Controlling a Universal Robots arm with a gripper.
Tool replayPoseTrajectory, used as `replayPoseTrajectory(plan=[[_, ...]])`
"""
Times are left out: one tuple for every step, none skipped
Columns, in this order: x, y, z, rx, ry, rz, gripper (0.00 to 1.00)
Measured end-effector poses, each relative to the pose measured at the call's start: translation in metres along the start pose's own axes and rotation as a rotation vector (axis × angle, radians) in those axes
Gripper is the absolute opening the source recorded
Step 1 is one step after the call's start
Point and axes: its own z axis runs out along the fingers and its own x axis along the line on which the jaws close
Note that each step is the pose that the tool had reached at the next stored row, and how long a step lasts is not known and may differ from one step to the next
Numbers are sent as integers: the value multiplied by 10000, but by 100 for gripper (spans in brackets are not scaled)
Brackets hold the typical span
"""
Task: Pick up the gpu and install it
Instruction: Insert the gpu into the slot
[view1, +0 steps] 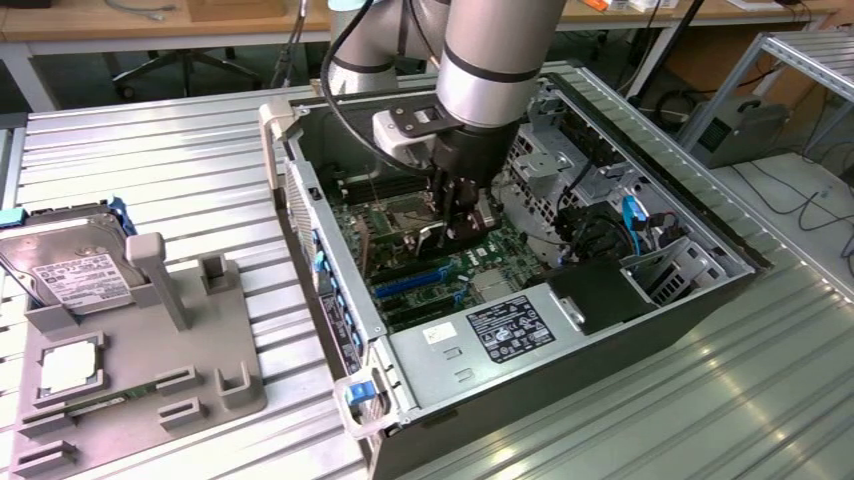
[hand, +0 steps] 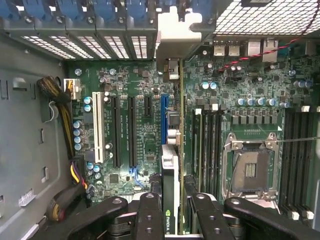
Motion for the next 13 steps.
replayPoseTrajectory(plan=[[4,4,13,1,-1,-8,27],[7,8,30,1,-1,-18,27],[8,8,30,0,0,-18,27],[8,8,30,0,2,-19,27],[12,9,37,0,-1,-20,27],[20,10,44,0,-1,-23,27],[29,10,54,1,-2,-27,27],[34,10,62,1,-3,-30,27],[41,11,72,1,-2,-33,27],[46,12,80,0,-1,-36,27],[49,12,89,0,-1,-38,27],[49,12,93,0,-1,-39,27],[50,16,94,-1,2,-41,27]])
